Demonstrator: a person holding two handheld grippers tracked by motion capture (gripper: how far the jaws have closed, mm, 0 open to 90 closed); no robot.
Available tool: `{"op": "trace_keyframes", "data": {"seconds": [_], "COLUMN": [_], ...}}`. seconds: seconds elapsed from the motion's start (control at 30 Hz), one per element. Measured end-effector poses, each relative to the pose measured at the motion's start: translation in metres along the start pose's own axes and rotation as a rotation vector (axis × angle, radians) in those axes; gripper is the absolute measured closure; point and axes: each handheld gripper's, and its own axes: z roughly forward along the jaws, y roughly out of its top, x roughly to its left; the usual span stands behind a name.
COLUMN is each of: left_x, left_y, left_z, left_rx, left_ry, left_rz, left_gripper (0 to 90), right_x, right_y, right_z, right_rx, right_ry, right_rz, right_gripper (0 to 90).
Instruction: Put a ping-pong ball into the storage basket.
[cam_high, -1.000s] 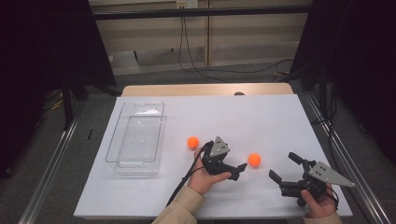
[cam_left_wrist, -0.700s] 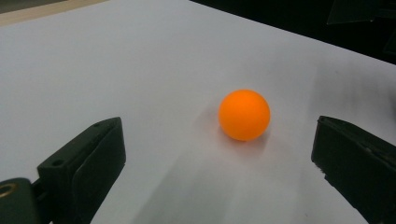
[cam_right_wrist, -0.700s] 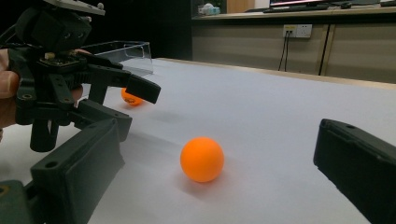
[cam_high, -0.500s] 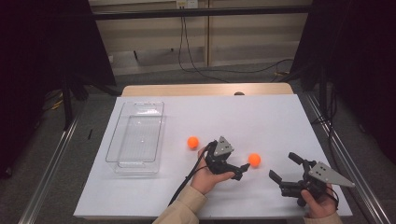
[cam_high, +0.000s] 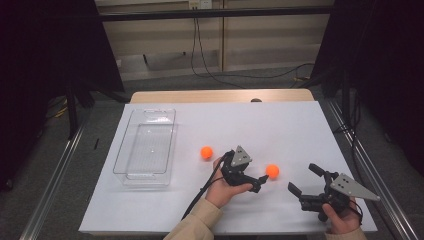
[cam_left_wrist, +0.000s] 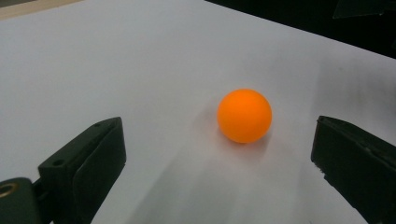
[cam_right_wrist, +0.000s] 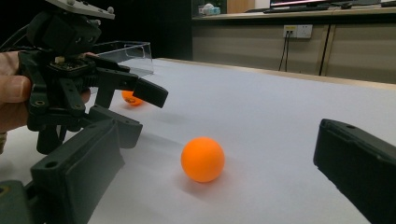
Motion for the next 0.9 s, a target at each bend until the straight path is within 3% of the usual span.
{"op": "trace_keyframes", "data": {"seconds": [0.4, 0.9], "left_x": [0.0, -0.002], "left_y": [0.0, 0.005], "left_z": [0.005, 0.013], "left_rx": [0.017, 0.028], "left_ry": [-0.01, -0.032], "left_rz": [0.018, 0.009], "left_gripper": [3.9, 3.7], "right_x": [0.0, 0.0], "right_y": [0.0, 0.0], "right_z": [0.0, 0.0], "right_rx": [0.001, 0.001], "right_ry": [0.001, 0.001], "right_rz": [-0.004, -0.002], "right_gripper": [0.5, 0.5]}}
